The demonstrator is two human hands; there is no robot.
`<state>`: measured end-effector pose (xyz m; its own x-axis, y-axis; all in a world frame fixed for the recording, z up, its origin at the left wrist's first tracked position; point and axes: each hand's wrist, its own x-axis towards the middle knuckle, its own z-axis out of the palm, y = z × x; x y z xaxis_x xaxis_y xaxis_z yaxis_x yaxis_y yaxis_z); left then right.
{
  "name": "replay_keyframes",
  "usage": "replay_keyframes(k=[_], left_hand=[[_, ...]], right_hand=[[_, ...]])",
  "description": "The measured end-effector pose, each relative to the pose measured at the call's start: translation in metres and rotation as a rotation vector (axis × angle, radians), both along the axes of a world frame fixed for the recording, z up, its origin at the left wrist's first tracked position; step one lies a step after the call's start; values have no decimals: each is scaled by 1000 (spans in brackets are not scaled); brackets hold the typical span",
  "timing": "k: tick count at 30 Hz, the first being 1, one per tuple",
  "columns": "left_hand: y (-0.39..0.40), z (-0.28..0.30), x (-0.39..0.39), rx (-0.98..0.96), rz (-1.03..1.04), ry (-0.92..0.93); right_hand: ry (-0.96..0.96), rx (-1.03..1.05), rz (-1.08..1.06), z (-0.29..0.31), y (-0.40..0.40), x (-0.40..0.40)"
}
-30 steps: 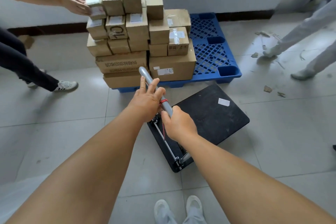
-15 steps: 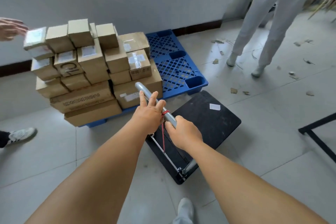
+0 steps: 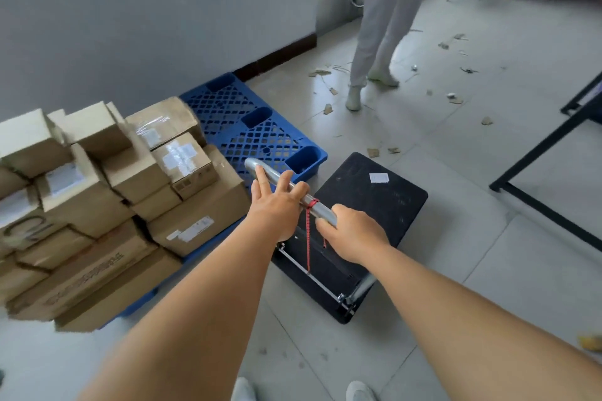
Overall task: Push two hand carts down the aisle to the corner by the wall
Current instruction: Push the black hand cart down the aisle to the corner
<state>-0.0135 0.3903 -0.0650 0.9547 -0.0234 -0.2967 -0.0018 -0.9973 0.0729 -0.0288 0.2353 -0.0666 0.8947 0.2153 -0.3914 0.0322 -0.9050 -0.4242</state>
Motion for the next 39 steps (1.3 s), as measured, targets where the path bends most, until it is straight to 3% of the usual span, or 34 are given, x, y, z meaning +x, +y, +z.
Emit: replay_keyframes(k=[10,18,39], left_hand=[[9,7,56,91,-473,-30],[-19,2,87,51,-833,-91],[-85,3,122,22,-1186,-42]], right_hand=[[-41,-52,-341,0,9,-1],[-49,-84,-549,3,-13,-21],[-41,-117,-888,1,-29,-30]])
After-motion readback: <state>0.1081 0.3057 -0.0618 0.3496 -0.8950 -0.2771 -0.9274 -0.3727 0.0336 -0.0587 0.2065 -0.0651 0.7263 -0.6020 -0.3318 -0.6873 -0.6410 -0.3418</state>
